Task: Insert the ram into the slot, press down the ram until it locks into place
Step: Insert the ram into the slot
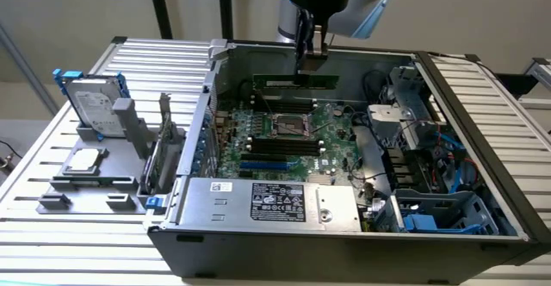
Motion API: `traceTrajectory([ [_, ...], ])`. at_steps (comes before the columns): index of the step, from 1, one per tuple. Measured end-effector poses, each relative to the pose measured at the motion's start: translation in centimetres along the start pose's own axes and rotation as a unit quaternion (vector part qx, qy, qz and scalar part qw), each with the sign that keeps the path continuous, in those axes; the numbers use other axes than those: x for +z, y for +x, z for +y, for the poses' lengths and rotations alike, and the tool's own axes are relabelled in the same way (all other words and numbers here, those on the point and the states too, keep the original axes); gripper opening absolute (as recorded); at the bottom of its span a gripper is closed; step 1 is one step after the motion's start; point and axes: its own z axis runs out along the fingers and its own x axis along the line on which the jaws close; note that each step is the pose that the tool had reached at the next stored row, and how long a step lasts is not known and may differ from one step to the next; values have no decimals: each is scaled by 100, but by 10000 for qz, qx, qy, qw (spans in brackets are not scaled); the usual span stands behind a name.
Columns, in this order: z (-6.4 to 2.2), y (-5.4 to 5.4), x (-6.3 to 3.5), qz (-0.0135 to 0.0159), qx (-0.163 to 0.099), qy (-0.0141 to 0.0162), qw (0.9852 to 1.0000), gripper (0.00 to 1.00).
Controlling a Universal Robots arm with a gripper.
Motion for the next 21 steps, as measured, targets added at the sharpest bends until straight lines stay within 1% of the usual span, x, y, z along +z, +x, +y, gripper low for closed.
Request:
traceTrajectory([
  [5, -4, 1, 88, 0, 0, -28, 10000, 13],
  [7, -6, 2, 124, -1, 0, -33, 10000, 13],
  [21, -18, 6, 379, -1, 0, -37, 10000, 13],
])
